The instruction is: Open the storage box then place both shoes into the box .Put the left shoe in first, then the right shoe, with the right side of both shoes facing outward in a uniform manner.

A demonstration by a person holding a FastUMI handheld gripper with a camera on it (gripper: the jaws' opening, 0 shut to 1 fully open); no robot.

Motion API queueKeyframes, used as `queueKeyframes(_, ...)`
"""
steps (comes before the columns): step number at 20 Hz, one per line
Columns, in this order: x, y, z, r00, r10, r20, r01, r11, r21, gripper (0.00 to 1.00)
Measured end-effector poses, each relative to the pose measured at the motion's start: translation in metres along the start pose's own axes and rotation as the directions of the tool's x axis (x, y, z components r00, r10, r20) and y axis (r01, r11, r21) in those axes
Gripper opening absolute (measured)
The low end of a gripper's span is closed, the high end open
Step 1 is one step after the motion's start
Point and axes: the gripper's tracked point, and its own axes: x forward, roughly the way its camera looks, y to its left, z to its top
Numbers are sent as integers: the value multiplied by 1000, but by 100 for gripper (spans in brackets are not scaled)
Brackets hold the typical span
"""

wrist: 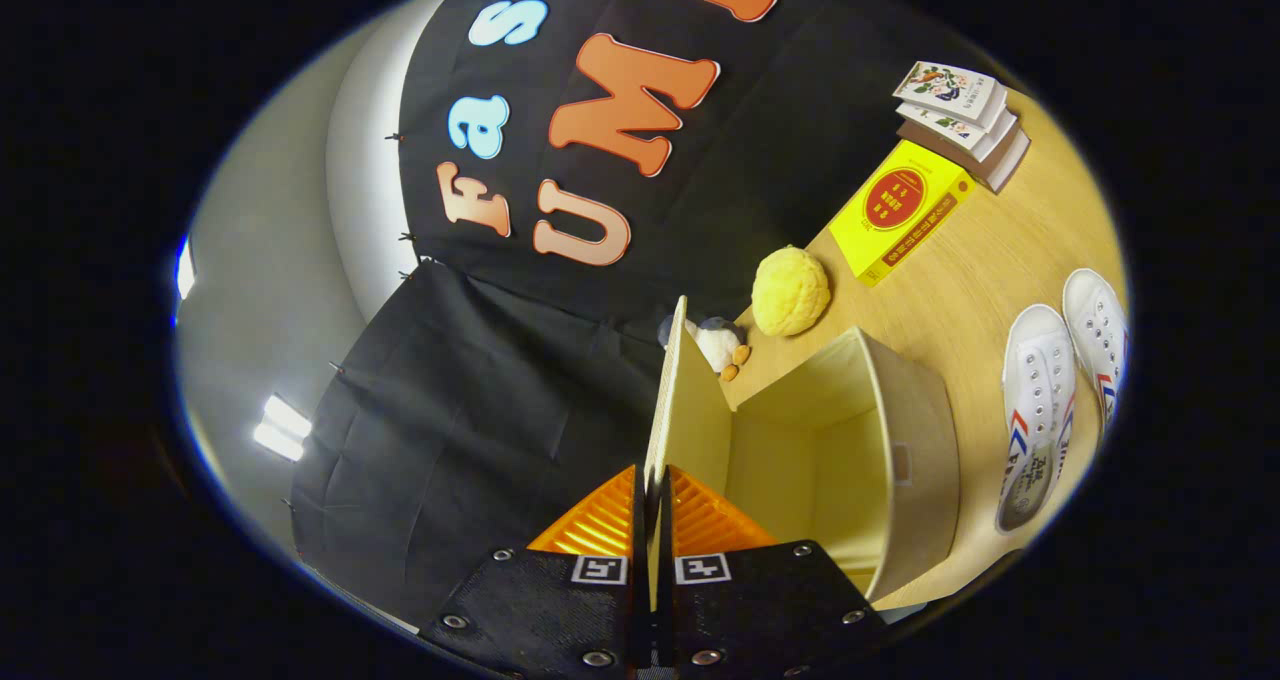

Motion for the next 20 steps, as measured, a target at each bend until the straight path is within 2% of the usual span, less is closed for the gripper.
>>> queueKeyframes(6,51,61,-27,998,40,-51,-44,996,-73,3)
queueKeyframes(10,86,93,-61,991,27,-130,-46,988,-145,7)
queueKeyframes(12,100,108,-74,988,12,-157,-46,976,-215,8)
queueKeyframes(15,112,119,-93,983,-22,-184,-44,937,-346,15)
queueKeyframes(16,112,124,-98,981,-16,-194,-57,929,-366,22)
queueKeyframes(18,115,123,-103,979,-40,-199,-43,917,-397,52)
queueKeyframes(20,114,113,-101,981,-73,-179,-13,898,-440,75)
